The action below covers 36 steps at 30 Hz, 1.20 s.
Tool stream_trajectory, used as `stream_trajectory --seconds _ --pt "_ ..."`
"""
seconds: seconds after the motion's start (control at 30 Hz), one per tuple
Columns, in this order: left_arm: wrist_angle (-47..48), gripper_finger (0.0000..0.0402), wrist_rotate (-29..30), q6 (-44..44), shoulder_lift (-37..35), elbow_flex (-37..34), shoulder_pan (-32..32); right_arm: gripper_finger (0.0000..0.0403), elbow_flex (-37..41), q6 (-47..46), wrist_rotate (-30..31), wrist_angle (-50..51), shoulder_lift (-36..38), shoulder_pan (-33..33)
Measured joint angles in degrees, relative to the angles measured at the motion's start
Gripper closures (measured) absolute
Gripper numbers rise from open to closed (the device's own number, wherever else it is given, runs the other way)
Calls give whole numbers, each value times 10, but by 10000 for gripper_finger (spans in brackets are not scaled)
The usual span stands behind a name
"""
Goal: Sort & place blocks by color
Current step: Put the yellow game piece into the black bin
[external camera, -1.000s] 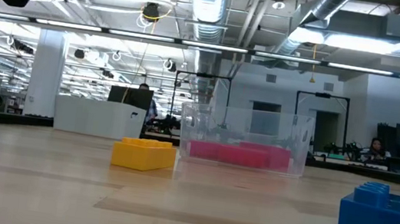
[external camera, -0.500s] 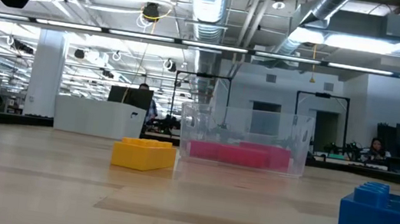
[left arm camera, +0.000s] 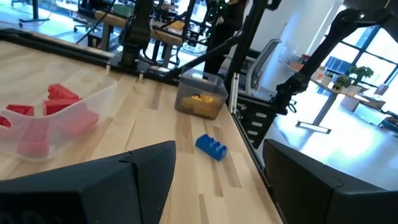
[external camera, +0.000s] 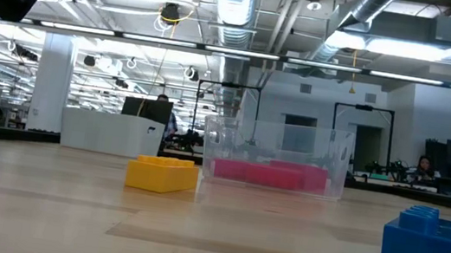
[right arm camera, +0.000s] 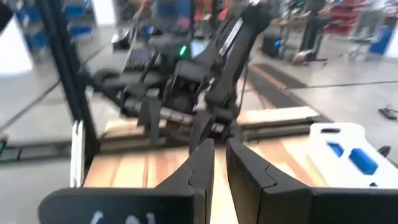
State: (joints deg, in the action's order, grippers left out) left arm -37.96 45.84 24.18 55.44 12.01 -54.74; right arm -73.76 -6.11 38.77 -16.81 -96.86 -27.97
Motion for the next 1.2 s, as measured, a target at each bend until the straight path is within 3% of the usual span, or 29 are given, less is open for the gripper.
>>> stream_trajectory --seconds 0.33,0.47,0.6,0.8,0.9,1.2 --pt "-9 174 0 20 16 0 0 335 0 -59 -82 222 -4 1" --pt "-30 174 1 2 16 0 2 322 2 -44 -114 206 -47 9" --pt "-34 174 1 -3 16 0 5 273 -7 4 -167 157 -109 26" --pt "-28 174 -1 1 16 0 5 159 -59 25 -231 185 -184 49" --pt "-25 174 -2 2 16 0 5 121 -86 35 -269 235 -206 57" --pt "-18 174 2 6 16 0 5 101 -157 127 -270 358 -277 71"
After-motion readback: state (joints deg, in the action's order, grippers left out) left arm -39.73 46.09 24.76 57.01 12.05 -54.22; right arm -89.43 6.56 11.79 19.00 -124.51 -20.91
